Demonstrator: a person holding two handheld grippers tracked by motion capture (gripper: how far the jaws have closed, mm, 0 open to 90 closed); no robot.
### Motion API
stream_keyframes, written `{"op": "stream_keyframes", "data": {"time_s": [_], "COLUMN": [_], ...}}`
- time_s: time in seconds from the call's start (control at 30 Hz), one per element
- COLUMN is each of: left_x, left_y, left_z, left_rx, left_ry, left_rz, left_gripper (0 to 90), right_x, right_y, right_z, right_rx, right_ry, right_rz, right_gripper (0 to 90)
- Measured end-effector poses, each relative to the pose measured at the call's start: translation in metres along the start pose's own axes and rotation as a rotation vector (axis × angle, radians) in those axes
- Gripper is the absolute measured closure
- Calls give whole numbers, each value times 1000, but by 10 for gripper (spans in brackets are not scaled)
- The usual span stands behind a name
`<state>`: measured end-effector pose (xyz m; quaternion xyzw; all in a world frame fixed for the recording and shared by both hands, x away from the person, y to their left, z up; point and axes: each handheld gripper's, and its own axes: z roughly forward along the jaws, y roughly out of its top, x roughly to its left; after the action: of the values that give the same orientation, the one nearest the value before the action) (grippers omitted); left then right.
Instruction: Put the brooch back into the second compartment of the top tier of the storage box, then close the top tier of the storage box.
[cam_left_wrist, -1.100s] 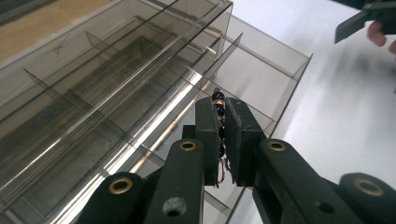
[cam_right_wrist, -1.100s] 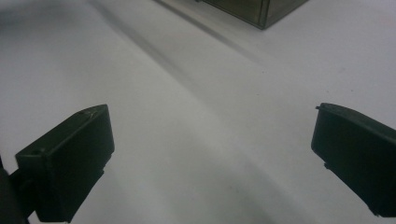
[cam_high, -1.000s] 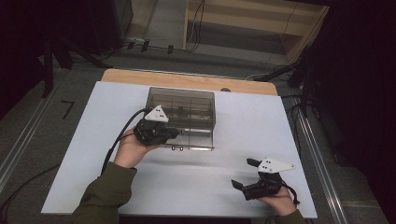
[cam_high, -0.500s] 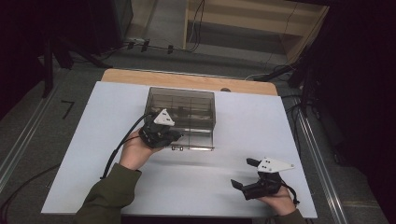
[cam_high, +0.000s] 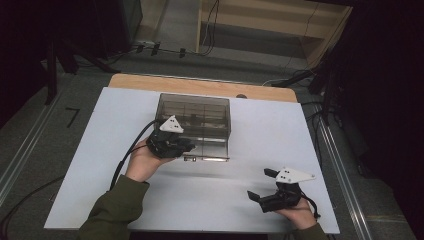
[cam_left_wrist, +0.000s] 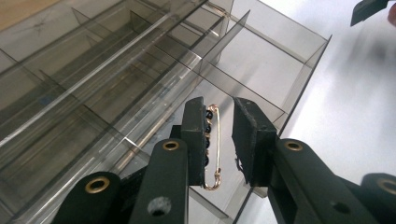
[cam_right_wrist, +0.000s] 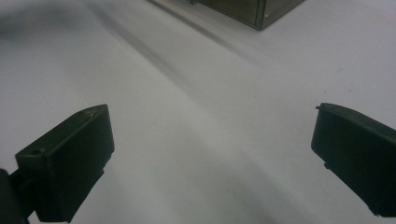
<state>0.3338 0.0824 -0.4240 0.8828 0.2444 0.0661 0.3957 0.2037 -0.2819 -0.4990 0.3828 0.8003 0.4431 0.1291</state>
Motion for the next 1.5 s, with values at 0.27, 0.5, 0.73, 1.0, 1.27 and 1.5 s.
{"op": "stream_keyframes", "data": {"time_s": [0.27, 0.5, 0.73, 1.0, 1.27, 1.5], "left_x": [-4, -9, -11, -18, -25, -23], "left_y": [0, -6, -20, -33, -43, -45], "left_z": [-18, -26, -36, -41, -28, -24], "left_rx": [-48, -50, -43, -53, -12, -11], "left_ry": [-24, -25, -28, -37, -54, -41], "left_rz": [-6, 7, 11, 11, 25, 26], "left_gripper": [820, 897, 896, 897, 897, 897], "right_x": [2, 2, 2, 2, 2, 1], "right_y": [-1, -1, -2, -2, -2, -2], "right_z": [-1, -2, -2, -3, -3, -3], "right_rx": [3, 0, 0, 3, -2, -1], "right_ry": [4, 6, 4, 0, -3, -3], "right_rz": [-13, -13, -17, -10, -11, -11], "right_gripper": [0, 0, 0, 0, 0, 0]}}
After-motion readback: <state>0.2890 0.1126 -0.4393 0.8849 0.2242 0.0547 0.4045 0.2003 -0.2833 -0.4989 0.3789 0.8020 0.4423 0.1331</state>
